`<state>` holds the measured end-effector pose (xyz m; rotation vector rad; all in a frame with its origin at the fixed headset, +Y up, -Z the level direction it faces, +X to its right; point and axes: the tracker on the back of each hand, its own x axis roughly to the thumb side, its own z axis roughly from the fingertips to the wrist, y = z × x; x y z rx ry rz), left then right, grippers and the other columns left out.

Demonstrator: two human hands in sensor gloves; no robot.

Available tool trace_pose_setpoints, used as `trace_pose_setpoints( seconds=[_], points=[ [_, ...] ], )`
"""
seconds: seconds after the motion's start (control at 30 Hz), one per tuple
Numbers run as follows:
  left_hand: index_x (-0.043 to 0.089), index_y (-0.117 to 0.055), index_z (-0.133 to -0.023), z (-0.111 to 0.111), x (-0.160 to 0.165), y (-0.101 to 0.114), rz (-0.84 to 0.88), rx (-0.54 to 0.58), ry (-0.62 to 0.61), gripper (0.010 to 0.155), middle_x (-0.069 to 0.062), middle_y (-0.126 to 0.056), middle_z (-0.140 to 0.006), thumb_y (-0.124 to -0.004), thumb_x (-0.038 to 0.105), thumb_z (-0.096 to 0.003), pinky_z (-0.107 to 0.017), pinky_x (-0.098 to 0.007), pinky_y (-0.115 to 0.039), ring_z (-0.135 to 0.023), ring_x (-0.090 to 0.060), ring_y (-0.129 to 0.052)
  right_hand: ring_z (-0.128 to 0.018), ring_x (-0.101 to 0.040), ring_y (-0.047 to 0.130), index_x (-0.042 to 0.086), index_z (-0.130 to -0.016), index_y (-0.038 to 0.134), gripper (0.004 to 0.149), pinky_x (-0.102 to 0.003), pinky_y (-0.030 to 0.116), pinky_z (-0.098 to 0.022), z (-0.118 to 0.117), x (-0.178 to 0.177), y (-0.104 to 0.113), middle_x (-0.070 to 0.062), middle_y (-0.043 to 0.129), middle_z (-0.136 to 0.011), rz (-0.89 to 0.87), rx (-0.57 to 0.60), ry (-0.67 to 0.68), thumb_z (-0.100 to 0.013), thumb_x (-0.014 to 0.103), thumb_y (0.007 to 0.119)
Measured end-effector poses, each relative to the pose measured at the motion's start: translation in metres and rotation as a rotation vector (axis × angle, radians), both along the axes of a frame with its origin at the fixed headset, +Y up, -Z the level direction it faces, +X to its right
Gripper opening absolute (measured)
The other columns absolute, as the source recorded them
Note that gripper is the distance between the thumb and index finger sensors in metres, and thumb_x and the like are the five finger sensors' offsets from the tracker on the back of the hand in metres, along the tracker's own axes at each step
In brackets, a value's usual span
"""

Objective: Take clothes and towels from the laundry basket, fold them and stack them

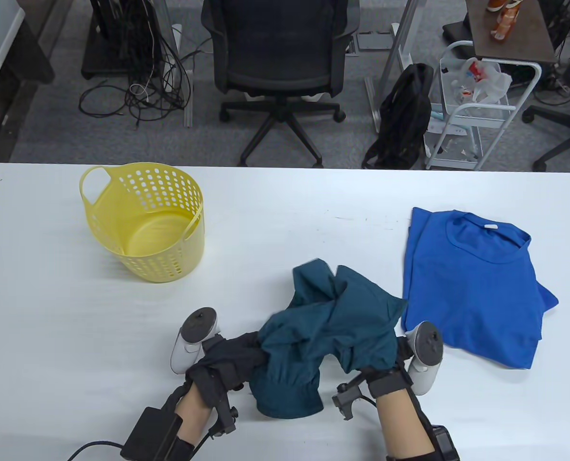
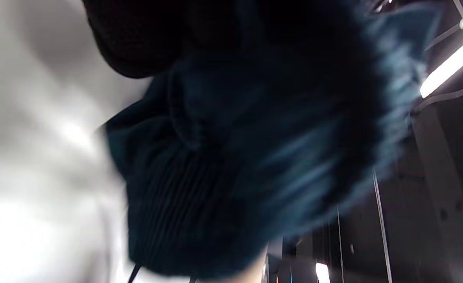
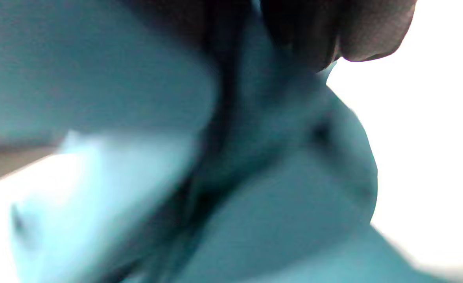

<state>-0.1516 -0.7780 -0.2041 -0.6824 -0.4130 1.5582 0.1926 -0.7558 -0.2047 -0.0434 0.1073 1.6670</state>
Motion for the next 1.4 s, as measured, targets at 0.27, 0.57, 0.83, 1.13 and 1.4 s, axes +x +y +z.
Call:
trace_pose_setpoints(
  seconds=[0.27,0.57,0.83,1.13,1.4],
  points=[
    [0.013,-0.061,-0.107,0.002,-0.035,0.024,0.031,-0.165,0.333,0.049,0.002,-0.083,-0.080,-0.067,0.045,-0.0703,-0.057,-0.038,-0.091,-0.053,-0.003,-0.098,-0.091,-0.066,0.051,-0.006,-0.110,0.043,0.061,-0.074,0.055,-0.062,0.014,0.040,0.024,-0.050,0.026,-0.108,0.673,0.126,-0.453,-0.061,0.013,0.075],
    [0.007,-0.051,-0.111,0.007,-0.027,0.027,0.014,-0.202,0.362,0.054,-0.003,-0.078,-0.087,-0.060,0.041,-0.0710,-0.059,-0.037,-0.092,-0.060,-0.004,-0.098,-0.108,-0.060,0.034,0.017,-0.117,0.054,0.059,-0.084,0.038,-0.067,0.023,-0.063,0.049,-0.028,0.034,-0.124,0.278,0.504,0.580,-0.064,0.034,0.074],
    [0.007,-0.039,-0.121,0.011,-0.006,0.046,-0.021,0.148,0.238,0.076,-0.021,-0.065,-0.109,-0.059,0.057,-0.0671,-0.064,-0.046,-0.081,-0.084,-0.026,-0.088,-0.079,-0.040,0.090,0.008,-0.118,0.038,0.058,-0.051,0.083,-0.058,0.026,-0.094,0.027,-0.034,0.052,-0.112,0.196,0.340,0.440,-0.066,0.020,0.060],
    [0.013,-0.011,-0.123,0.017,0.021,0.054,-0.633,0.603,0.003,0.109,-0.029,-0.031,-0.129,-0.087,0.048,-0.0527,-0.074,-0.073,-0.058,-0.115,-0.055,-0.046,-0.046,-0.013,0.096,0.007,-0.113,0.054,0.054,-0.030,0.087,-0.036,0.019,-0.063,0.007,-0.015,0.088,-0.082,-0.320,0.025,0.340,-0.072,0.041,0.047],
    [0.008,0.000,-0.117,0.020,0.001,0.063,-0.784,0.720,0.346,0.119,-0.031,-0.036,-0.124,-0.090,0.045,-0.0493,-0.073,-0.063,-0.067,-0.108,-0.045,-0.064,-0.029,-0.004,0.088,0.005,-0.107,0.063,0.054,-0.026,0.086,-0.027,0.018,-0.057,0.018,-0.006,0.091,-0.059,-0.302,0.044,0.413,-0.072,0.042,0.048]
  ],
)
